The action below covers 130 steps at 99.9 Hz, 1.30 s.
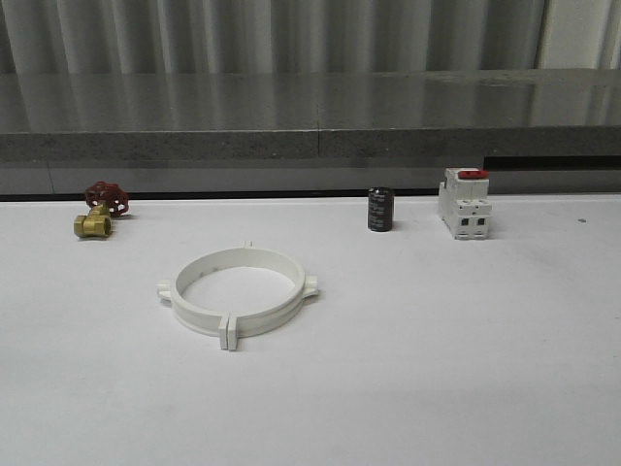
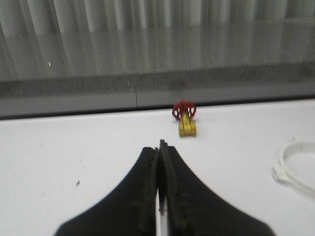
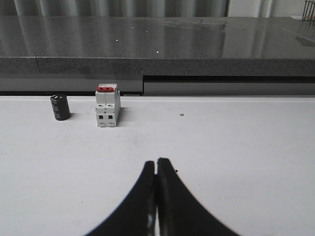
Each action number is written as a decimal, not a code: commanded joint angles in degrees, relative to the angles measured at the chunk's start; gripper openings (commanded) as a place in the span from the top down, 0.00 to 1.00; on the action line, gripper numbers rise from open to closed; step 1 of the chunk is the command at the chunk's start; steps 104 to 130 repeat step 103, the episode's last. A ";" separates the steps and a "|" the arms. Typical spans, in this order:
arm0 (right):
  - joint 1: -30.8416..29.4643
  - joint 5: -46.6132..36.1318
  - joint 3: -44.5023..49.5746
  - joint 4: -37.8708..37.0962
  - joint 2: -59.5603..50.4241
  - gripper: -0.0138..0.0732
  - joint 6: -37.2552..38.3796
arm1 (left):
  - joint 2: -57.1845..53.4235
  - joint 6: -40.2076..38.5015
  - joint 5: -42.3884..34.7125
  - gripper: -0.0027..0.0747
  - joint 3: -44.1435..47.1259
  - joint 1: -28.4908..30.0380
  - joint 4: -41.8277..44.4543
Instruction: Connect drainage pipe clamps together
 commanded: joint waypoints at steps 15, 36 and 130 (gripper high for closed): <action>-0.29 -5.11 -0.94 -0.10 -0.98 0.92 -0.30 | -3.69 -2.54 -3.20 0.99 2.52 -0.33 1.51; -0.29 -5.11 -0.94 -0.10 -0.98 0.92 -0.30 | -3.69 -2.54 -3.75 0.99 2.52 -0.33 1.45; -0.29 -5.11 -0.94 -0.10 -0.98 0.92 -0.30 | -3.69 -2.54 -3.75 0.99 2.52 -0.33 1.45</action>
